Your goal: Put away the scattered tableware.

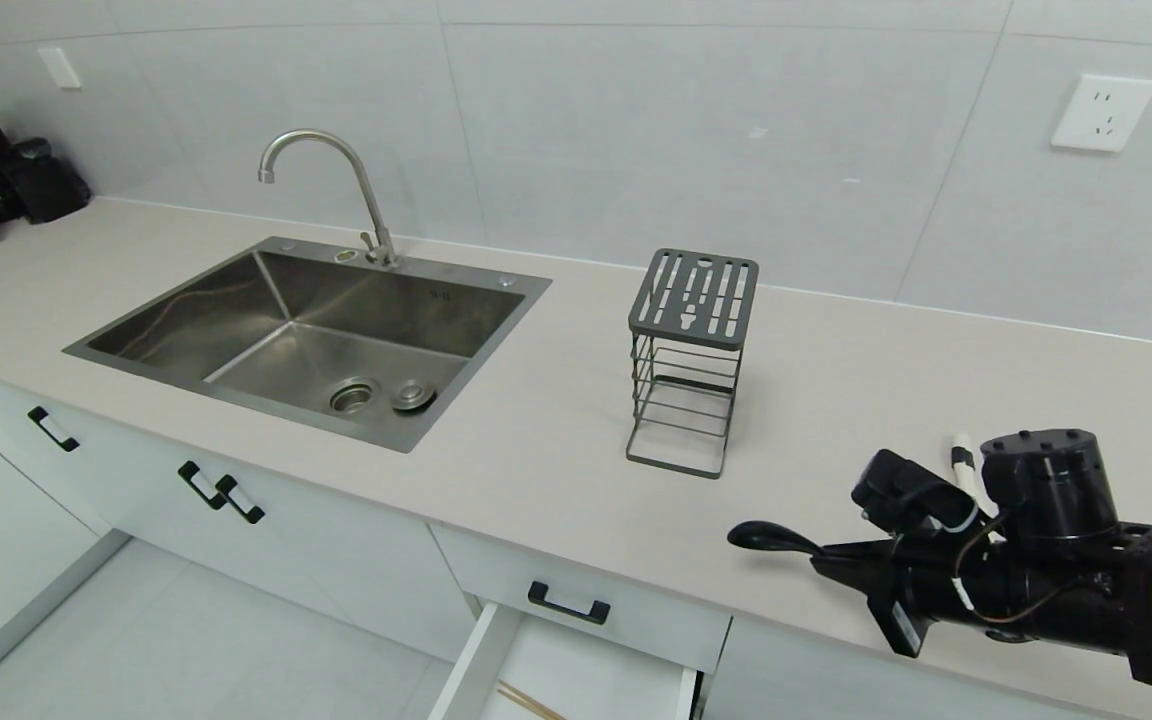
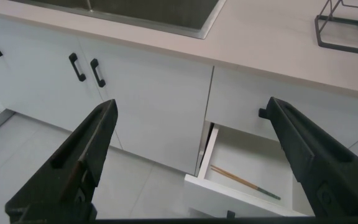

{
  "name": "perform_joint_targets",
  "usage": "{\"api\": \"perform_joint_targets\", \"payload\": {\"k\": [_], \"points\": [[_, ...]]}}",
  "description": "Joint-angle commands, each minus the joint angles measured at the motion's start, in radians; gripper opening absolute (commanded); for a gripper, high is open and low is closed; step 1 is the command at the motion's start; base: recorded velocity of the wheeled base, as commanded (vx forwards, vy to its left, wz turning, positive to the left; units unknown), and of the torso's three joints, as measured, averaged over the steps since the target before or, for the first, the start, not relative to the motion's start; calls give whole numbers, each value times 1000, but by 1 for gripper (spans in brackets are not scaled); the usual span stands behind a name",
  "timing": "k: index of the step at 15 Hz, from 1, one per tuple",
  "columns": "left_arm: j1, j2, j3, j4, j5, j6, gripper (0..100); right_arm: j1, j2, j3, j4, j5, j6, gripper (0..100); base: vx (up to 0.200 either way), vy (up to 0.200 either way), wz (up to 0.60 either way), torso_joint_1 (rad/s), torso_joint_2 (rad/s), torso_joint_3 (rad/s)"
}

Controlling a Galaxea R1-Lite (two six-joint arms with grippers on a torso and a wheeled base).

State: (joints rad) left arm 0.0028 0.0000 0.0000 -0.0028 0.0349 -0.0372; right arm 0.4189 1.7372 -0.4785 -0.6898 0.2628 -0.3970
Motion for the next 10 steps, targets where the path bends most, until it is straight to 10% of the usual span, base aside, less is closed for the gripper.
{"api": "perform_joint_targets", "payload": {"k": [1,10], "points": [[0,0,0,0,0,-1,100,32,-85,80,1,0,0,0,0,0,0,0,0,0],[0,0,0,0,0,0,100,164,-153,74,9,-13,0,0,0,0,0,0,0,0]]}}
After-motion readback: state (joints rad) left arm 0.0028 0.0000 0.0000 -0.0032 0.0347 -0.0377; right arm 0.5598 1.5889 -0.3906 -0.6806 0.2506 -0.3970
